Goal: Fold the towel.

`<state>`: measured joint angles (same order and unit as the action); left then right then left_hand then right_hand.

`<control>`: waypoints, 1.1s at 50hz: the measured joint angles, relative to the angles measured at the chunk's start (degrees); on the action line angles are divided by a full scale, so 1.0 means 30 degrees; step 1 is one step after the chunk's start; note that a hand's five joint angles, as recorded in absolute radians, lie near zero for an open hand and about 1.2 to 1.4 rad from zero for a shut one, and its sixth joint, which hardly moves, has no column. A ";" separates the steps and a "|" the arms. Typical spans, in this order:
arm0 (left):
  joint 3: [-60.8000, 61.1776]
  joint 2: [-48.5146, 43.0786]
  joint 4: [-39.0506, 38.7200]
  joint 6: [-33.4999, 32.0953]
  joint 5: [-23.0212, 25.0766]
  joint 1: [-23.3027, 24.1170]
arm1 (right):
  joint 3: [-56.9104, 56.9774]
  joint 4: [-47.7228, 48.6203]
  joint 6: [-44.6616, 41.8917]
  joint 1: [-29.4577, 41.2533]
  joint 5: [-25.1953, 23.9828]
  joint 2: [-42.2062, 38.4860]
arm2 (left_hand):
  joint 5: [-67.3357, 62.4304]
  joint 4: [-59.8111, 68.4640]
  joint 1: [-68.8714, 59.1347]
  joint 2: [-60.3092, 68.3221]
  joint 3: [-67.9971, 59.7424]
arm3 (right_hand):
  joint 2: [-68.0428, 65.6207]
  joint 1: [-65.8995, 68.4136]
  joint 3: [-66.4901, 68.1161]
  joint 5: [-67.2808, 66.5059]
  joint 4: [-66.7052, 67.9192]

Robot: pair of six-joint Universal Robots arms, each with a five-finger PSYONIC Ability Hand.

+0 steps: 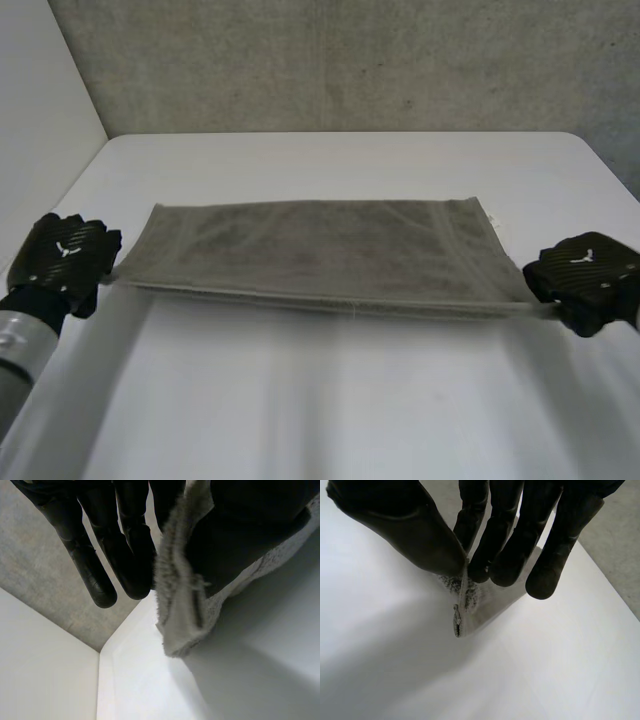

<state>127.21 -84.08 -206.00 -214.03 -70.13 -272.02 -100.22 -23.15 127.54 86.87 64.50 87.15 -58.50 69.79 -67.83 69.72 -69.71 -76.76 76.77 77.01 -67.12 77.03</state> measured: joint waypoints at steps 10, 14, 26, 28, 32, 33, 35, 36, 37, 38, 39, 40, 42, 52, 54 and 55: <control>0.1300 0.4291 0.5241 -0.0007 0.3010 -0.1428 | 0.1463 -0.5145 -0.2898 -0.2158 -0.3017 0.2528 | -0.0143 0.0005 -0.0160 0.0011 -0.0006 | 0.0000 0.0000 0.0002 0.0000 0.0000; 0.1384 0.3592 0.4929 0.0005 0.3540 -0.1789 | 0.1761 -0.5245 -0.2806 -0.2219 -0.3637 0.1986 | -0.0143 0.0005 -0.0160 0.0011 -0.0006 | -0.0002 0.0000 0.0000 0.0000 0.0000; -0.2244 -0.4118 0.1697 0.0447 0.2577 -0.0845 | 0.5856 -0.2857 0.0407 0.0596 -0.2101 -0.4332 | -0.0143 0.0008 -0.0162 0.0011 -0.0009 | 0.0000 0.0002 0.0002 0.0002 0.0002; -0.3475 -0.5635 0.1593 0.0701 0.2107 -0.0443 | 0.7202 -0.1971 0.1172 0.1430 -0.1179 -0.5612 | -0.0143 0.0006 -0.0162 0.0011 -0.0009 | 0.0000 0.0003 0.0002 0.0000 0.0002; -0.5764 -0.7929 0.1498 0.1411 0.1133 0.0232 | 0.9488 -0.0089 0.2293 0.2589 0.0460 -0.7583 | -0.0143 0.0008 -0.0162 0.0011 -0.0009 | 0.0000 0.0006 0.0002 0.0002 0.0002; -0.6194 -0.8321 0.1443 0.1565 0.0941 0.0350 | 0.9863 0.0267 0.2476 0.2757 0.0728 -0.7893 | -0.0143 0.0008 -0.0162 0.0011 -0.0009 | 0.0000 0.0008 0.0000 0.0000 0.0002; -0.7100 -0.9118 0.1304 0.1887 0.0556 0.0609 | 1.0803 0.1226 0.2963 0.3184 0.1369 -0.8667 | -0.0143 0.0008 -0.0162 0.0011 -0.0009 | 0.0000 0.0017 0.0000 0.0000 0.0002; -0.7694 -0.9616 0.1130 0.2076 0.0314 0.0804 | 1.1340 0.1809 0.3247 0.3429 0.1713 -0.9109 | -0.0143 0.0008 -0.0162 0.0011 -0.0009 | 0.0000 0.0017 0.0002 0.0002 0.0003; -0.7977 -0.9848 0.1024 0.2162 0.0199 0.0902 | 1.1596 0.2088 0.3382 0.3549 0.1883 -0.9316 | -0.0143 0.0006 -0.0162 0.0011 -0.0009 | 0.0000 0.0018 0.0002 0.0000 0.0003; -0.8579 -1.0327 0.0767 0.2319 -0.0042 0.1123 | 1.2127 0.2727 0.3658 0.3789 0.2198 -0.9766 | -0.0143 0.0006 -0.0162 0.0011 -0.0009 | 0.0000 0.0020 0.0002 0.0002 0.0014; -0.9139 -1.0749 0.0465 0.2430 -0.0288 0.1327 | 1.2568 0.3281 0.3883 0.3992 0.2476 -1.0159 | -0.0143 0.0006 -0.0162 0.0011 -0.0009 | 0.0000 0.0020 0.0000 0.0000 0.0032; -0.9409 -1.0946 0.0316 0.2474 -0.0409 0.1425 | 1.2779 0.3558 0.3983 0.4088 0.2599 -1.0348 | -0.0143 0.0008 -0.0162 0.0011 -0.0009 | 0.0000 0.0021 0.0002 0.0002 0.0040; -1.0440 -1.1703 -0.0342 0.2587 -0.0933 0.1773 | 1.3560 0.4629 0.4278 0.4432 0.3087 -1.1099 | -0.0143 0.0008 -0.0162 0.0011 -0.0009 | 0.0000 0.0021 0.0000 0.0002 0.0041; -1.4129 -1.4709 -0.1462 0.2580 -0.2491 0.2907 | 1.6007 0.7554 0.4458 0.5469 0.4897 -1.3903 | 1.2775 -1.3015 1.2143 -1.3102 1.2848 | 1.4388 -1.4568 -1.4122 1.4899 -1.3987; -1.4584 -1.5266 -0.1306 0.2539 -0.2581 0.3175 | 1.6457 0.7767 0.4443 0.5673 0.5431 -1.4498 | 1.7000 -1.7548 1.7029 -1.7675 1.7679 | 2.0081 -1.9999 -1.9897 2.0698 -1.9791; -1.4638 -1.5354 -0.1267 0.2532 -0.2593 0.3220 | 1.6540 0.7790 0.4443 0.5715 0.5548 -1.4611 | 1.7367 -1.7954 1.7293 -1.7968 1.7975 | 2.0385 -2.0338 -2.0374 2.1078 -2.0270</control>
<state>83.30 -130.14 -209.80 -206.44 -77.91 -262.36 -50.60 0.22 140.87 104.01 81.15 43.32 -6.40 15.93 -15.95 15.82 -15.78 -15.61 15.76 15.88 -3.89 16.22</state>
